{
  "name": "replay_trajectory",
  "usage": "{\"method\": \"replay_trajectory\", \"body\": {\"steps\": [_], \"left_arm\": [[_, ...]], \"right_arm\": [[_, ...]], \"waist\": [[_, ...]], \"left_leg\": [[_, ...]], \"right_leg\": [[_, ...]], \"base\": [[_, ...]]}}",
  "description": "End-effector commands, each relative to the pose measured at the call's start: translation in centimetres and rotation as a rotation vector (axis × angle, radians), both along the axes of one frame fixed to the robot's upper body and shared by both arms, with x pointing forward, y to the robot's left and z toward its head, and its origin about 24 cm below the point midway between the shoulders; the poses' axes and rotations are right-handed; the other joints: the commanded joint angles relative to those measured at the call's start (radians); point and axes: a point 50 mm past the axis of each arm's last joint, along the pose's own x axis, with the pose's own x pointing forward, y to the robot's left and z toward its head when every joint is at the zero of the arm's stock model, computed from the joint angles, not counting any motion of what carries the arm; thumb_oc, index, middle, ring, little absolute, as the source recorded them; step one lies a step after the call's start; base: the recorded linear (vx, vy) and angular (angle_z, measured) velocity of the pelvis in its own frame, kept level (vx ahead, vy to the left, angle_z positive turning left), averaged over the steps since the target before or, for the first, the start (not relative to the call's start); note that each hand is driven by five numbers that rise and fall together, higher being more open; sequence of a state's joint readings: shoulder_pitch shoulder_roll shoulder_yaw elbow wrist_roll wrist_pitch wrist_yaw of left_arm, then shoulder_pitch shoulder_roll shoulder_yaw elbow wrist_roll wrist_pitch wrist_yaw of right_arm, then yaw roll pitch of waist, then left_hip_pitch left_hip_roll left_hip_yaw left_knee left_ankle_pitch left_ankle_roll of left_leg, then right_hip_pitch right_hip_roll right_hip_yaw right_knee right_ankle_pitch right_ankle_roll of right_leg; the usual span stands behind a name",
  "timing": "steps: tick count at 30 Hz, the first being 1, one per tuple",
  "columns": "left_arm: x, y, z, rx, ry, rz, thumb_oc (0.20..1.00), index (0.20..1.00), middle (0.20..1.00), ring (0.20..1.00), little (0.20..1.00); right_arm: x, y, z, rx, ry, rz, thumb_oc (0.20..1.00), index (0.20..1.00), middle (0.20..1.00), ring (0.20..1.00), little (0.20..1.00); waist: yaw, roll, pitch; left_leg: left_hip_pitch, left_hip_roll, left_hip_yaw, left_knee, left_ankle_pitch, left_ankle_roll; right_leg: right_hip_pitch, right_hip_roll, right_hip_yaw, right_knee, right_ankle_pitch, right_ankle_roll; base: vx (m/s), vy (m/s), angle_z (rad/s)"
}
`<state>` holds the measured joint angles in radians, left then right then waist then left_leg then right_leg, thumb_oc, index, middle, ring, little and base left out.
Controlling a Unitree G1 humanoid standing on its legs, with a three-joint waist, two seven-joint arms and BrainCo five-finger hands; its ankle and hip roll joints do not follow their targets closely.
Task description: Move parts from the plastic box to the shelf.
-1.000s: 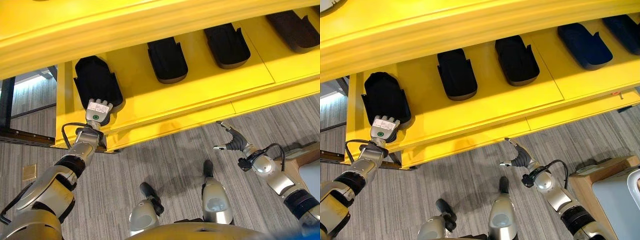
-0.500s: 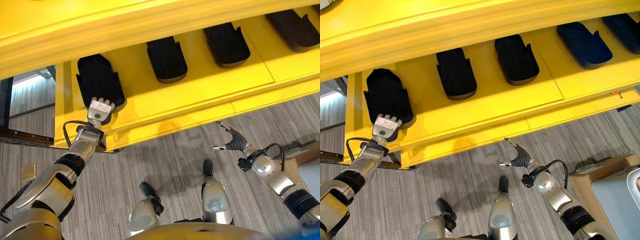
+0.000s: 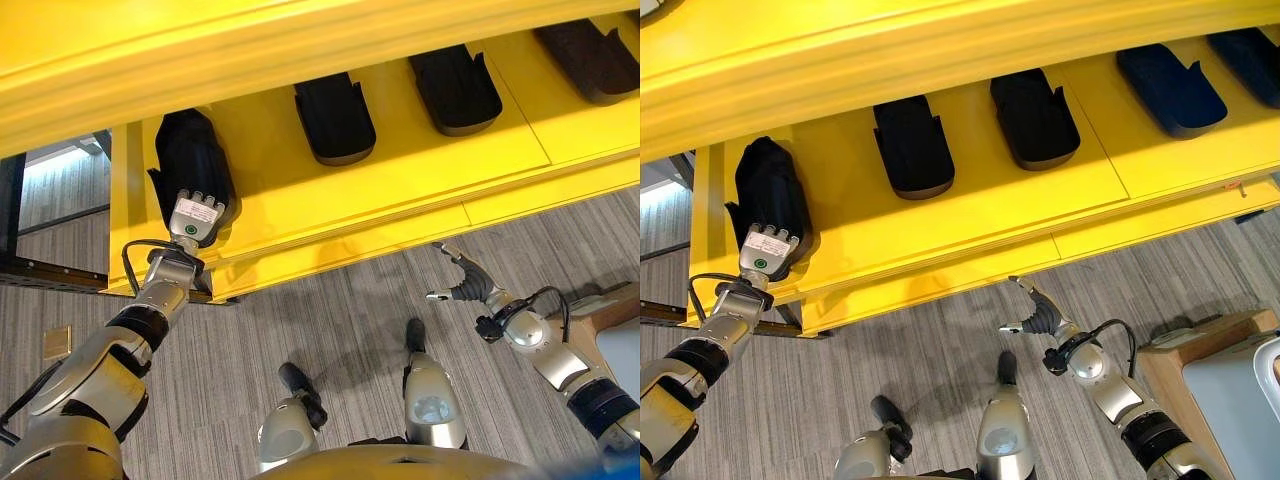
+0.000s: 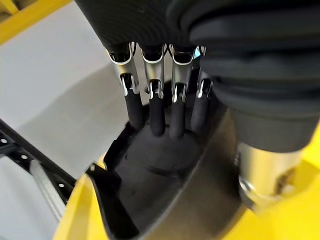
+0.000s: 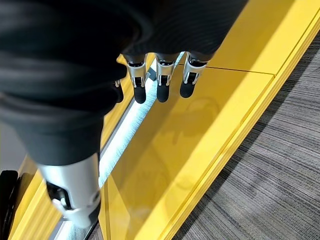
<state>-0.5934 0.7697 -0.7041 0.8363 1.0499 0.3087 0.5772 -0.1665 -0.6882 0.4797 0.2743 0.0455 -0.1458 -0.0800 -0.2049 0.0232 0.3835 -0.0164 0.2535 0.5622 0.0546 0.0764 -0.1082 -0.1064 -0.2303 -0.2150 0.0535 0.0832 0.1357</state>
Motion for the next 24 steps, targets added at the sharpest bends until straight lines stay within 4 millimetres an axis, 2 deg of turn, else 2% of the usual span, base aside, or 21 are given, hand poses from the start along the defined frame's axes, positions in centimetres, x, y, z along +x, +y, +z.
{"method": "replay_trajectory", "body": {"steps": [1,7,12,19,24], "left_arm": [[-0.2,4.1,3.9,0.125,-0.095,0.177,1.000,1.000,1.000,1.000,1.000],[-0.4,4.2,3.7,0.128,-0.104,0.230,1.000,1.000,1.000,1.000,1.000],[-0.4,3.8,3.6,0.121,-0.133,0.202,1.000,1.000,1.000,1.000,1.000],[-0.4,3.7,3.8,0.016,-0.192,0.189,1.000,1.000,1.000,1.000,1.000],[-0.5,3.4,3.0,-0.023,-0.169,0.211,1.000,1.000,1.000,1.000,1.000]], "right_arm": [[0.6,0.6,1.1,0.011,-0.061,0.035,1.000,1.000,1.000,1.000,1.000],[0.5,0.7,0.9,0.020,-0.056,0.031,1.000,1.000,1.000,1.000,1.000],[0.2,0.7,0.5,0.019,-0.047,0.026,1.000,1.000,1.000,1.000,1.000],[-0.1,0.7,0.3,0.024,-0.042,0.026,1.000,1.000,1.000,1.000,1.000],[-0.2,0.7,0.1,0.026,-0.036,0.029,1.000,1.000,1.000,1.000,1.000]], "waist": [[0.005,-0.042,-0.020],[0.009,-0.044,-0.022],[0.010,-0.046,-0.028],[0.011,-0.047,-0.035],[0.014,-0.048,-0.039]], "left_leg": [[-0.087,-0.002,-0.113,0.149,-0.050,-0.008],[-0.084,-0.003,-0.115,0.146,-0.050,-0.007],[-0.079,-0.003,-0.116,0.143,-0.050,-0.006],[-0.073,-0.007,-0.118,0.137,-0.053,-0.005],[-0.069,-0.006,-0.121,0.137,-0.051,-0.006]], "right_leg": [[0.003,0.023,-0.045,0.163,-0.159,0.004],[0.008,0.023,-0.048,0.162,-0.159,0.003],[0.016,0.025,-0.050,0.159,-0.159,0.003],[0.024,0.028,-0.049,0.154,-0.158,0.003],[0.032,0.028,-0.051,0.151,-0.157,0.003]], "base": [[0.00,0.000,0.00],[0.00,-0.006,0.02],[0.00,0.000,0.00],[0.00,0.000,0.00],[0.00,-0.005,0.01]]}}
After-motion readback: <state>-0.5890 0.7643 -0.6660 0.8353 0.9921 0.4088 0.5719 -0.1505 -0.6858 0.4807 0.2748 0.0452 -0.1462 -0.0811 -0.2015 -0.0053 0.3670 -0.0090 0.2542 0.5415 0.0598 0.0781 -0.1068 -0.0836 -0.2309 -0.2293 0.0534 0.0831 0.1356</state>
